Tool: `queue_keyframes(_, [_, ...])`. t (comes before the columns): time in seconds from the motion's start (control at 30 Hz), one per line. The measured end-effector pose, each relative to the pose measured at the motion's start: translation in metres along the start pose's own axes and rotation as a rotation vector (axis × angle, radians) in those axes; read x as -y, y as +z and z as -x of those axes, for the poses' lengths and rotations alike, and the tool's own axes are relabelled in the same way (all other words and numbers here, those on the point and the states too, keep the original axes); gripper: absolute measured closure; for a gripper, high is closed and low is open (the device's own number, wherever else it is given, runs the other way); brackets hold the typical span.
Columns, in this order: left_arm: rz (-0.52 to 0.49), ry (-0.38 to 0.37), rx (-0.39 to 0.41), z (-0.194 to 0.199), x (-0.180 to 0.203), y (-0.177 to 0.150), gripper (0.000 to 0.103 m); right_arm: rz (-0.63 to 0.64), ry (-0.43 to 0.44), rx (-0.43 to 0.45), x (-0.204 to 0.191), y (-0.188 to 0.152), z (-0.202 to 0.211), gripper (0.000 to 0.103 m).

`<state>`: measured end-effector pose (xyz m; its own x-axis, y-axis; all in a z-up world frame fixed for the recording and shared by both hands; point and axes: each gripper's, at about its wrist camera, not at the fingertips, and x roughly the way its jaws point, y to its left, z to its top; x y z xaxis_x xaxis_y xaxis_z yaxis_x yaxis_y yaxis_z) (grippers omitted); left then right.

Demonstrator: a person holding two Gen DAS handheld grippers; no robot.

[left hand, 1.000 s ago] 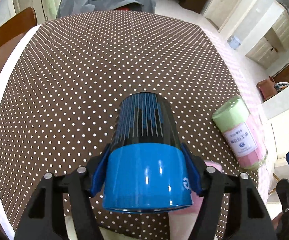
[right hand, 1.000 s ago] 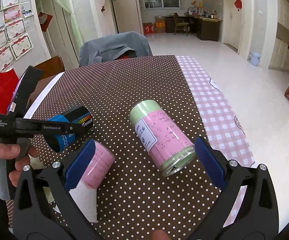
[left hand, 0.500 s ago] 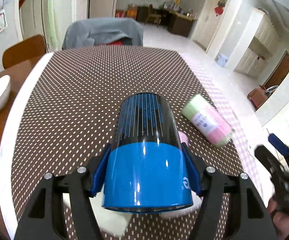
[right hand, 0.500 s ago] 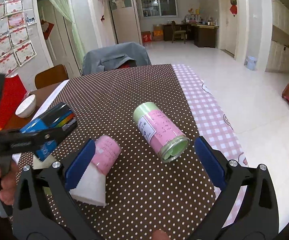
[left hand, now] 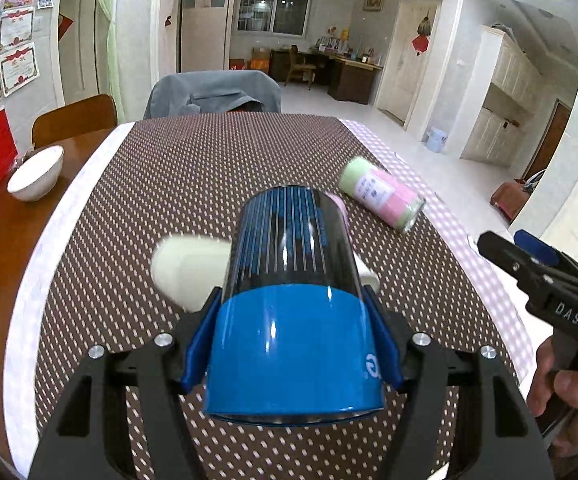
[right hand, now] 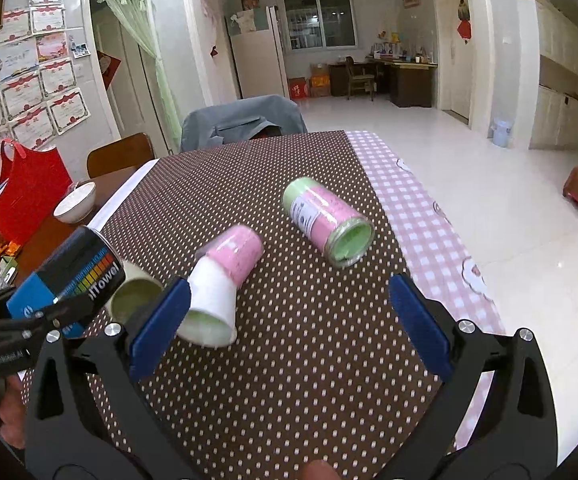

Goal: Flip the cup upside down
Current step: 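Lift the black-and-blue can with the left tool and carry it toward the right tool, then lower the can onto the tablecloth and open the left tool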

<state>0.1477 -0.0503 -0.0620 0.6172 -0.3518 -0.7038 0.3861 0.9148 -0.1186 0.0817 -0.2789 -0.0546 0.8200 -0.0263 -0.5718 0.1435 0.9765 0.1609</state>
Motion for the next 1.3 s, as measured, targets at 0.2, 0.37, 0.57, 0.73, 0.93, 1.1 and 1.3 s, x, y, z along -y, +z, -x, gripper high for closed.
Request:
queue_keyframes(0.2, [0.019, -0.011, -0.032, -0.013, 0.013, -0.036, 0.037, -0.014, -0.001, 0.001, 0.008, -0.019, 0.012, 0.006])
queue_keyframes(0.37, [0.022, -0.007, -0.05, -0.026, 0.025, -0.056, 0.037, -0.017, -0.003, 0.003, 0.013, -0.03, 0.02, 0.006])
queue_keyframes(0.57, [0.009, 0.007, -0.083, -0.044, 0.036, -0.075, 0.037, -0.022, 0.003, 0.003, 0.016, -0.04, 0.027, 0.006])
queue_keyframes(0.73, [-0.007, 0.044, -0.102, -0.054, 0.041, -0.081, 0.036, -0.03, 0.003, 0.006, 0.02, -0.046, 0.032, 0.006])
queue_keyframes(0.93, [-0.042, 0.094, -0.098, -0.041, 0.048, -0.083, 0.027, -0.052, 0.023, -0.007, 0.022, -0.052, 0.032, 0.006])
queue_keyframes(1.1, [-0.029, 0.12, -0.069, -0.019, 0.044, -0.085, 0.026, -0.066, 0.054, -0.021, 0.019, -0.054, 0.033, 0.006])
queue_keyframes(1.3, [-0.017, 0.16, -0.013, 0.013, 0.038, -0.078, 0.025, -0.072, 0.07, -0.022, 0.015, -0.053, 0.035, 0.006])
